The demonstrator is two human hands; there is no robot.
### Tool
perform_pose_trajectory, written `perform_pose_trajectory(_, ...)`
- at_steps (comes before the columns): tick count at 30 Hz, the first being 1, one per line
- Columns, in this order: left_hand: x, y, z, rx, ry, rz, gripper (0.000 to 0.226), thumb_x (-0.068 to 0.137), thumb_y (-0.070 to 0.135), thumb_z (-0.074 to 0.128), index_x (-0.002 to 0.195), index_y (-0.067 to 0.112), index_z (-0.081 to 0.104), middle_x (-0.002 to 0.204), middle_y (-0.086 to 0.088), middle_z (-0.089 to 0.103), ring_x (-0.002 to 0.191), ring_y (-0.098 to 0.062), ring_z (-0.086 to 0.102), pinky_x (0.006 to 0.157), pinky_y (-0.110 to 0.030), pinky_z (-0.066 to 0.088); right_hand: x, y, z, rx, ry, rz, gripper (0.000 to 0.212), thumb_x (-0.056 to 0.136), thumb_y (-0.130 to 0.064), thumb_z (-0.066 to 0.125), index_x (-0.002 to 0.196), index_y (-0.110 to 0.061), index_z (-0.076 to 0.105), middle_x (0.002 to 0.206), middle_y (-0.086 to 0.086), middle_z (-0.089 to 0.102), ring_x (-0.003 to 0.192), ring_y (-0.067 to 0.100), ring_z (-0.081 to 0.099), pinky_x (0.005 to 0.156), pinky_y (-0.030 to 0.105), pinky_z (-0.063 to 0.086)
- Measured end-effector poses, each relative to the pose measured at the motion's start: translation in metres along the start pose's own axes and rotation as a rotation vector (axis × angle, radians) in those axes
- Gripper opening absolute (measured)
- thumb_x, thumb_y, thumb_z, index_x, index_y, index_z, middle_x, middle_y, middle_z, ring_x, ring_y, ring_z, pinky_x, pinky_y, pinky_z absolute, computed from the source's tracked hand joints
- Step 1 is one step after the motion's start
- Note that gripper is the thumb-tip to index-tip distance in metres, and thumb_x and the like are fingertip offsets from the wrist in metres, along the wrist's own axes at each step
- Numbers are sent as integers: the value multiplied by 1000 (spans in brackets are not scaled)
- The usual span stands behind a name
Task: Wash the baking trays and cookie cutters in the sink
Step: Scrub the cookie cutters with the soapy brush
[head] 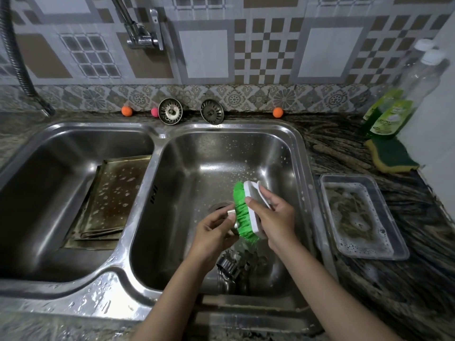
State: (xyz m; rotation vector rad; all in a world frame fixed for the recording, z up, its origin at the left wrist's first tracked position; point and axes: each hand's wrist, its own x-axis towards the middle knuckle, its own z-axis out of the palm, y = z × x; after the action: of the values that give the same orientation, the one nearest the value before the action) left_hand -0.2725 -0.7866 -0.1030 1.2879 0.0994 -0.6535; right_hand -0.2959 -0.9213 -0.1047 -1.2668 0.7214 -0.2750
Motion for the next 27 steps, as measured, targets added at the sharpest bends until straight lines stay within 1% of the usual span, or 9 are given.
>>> perform_pose_trajectory(3, 0, 0, -2, -3, 22, -16, 26, 93, 10, 56, 115, 16, 67, 95, -10, 66, 79, -20, 56, 85, -42, 54, 2, 2, 1, -2, 38, 7, 59, 71, -20, 83, 126, -26, 62, 124, 1, 64, 102, 19, 66, 82, 36, 57)
perform_pose_trajectory(8, 8, 8, 1, -134, 135, -34, 24, 94, 4, 51, 112, 10, 67, 84, -10, 70, 70, -24, 61, 59, -31, 58, -23, 5, 1, -40, -71, -13, 59, 73, -16, 82, 127, -26, 61, 119, -4, 65, 99, 15, 66, 81, 38, 59)
perform_pose_trajectory(11, -2, 2, 5, -108, 2, -87, 25, 93, 4, 51, 114, 7, 66, 92, -13, 71, 74, -22, 68, 67, -34, 59, -15, 3, -1, -51, 39, -40, 59, 71, -16, 83, 126, -21, 62, 119, -1, 66, 99, 15, 66, 84, 38, 58)
perform_pose_trajectory(13, -8, -4, 2, -78, -62, -103, 30, 88, 9, 58, 117, 9, 66, 104, -18, 67, 89, -26, 63, 78, -38, 58, -5, 0, -2, -75, 98, -43, 58, 71, -15, 83, 125, -17, 62, 121, 2, 66, 101, 17, 66, 88, 40, 56)
perform_pose_trajectory(15, -13, -8, -2, -97, -87, -129, 37, 80, 14, 64, 116, 13, 67, 105, -19, 65, 96, -32, 57, 86, -44, 55, 2, -1, -3, -89, 133, -33, 56, 72, -16, 82, 125, -16, 63, 122, 2, 66, 101, 19, 66, 81, 35, 58)
perform_pose_trajectory(18, -16, -4, -9, -236, -54, -154, 45, 76, 13, 63, 121, 11, 63, 96, -17, 64, 92, -32, 57, 76, -40, 58, 4, -3, -3, -42, 136, -11, 56, 72, -18, 83, 125, -18, 63, 120, 3, 66, 99, 19, 67, 70, 25, 56)
perform_pose_trajectory(22, -24, 27, -42, -209, -4, -35, 43, 74, 18, 66, 116, 18, 63, 101, -10, 69, 94, -29, 63, 86, -42, 50, -8, -3, 0, -4, 50, 37, 55, 71, -19, 83, 123, -23, 64, 111, 1, 69, 92, 18, 69, 75, 35, 59)
perform_pose_trajectory(25, -34, 64, -90, -159, 25, 114, 52, 62, 23, 79, 112, 18, 67, 99, -6, 72, 86, -22, 68, 76, -35, 56, -18, -3, 1, -35, -3, 33, 54, 71, -20, 83, 122, -26, 64, 109, 1, 71, 91, 21, 70, 71, 37, 59)
perform_pose_trajectory(27, -41, 87, -133, -42, 87, 179, 42, 71, 16, 69, 113, 18, 66, 95, -4, 72, 78, -17, 69, 70, -29, 58, -23, -2, 3, -69, -13, 22, 55, 71, -21, 83, 123, -25, 64, 112, 2, 70, 94, 22, 70, 80, 43, 59)
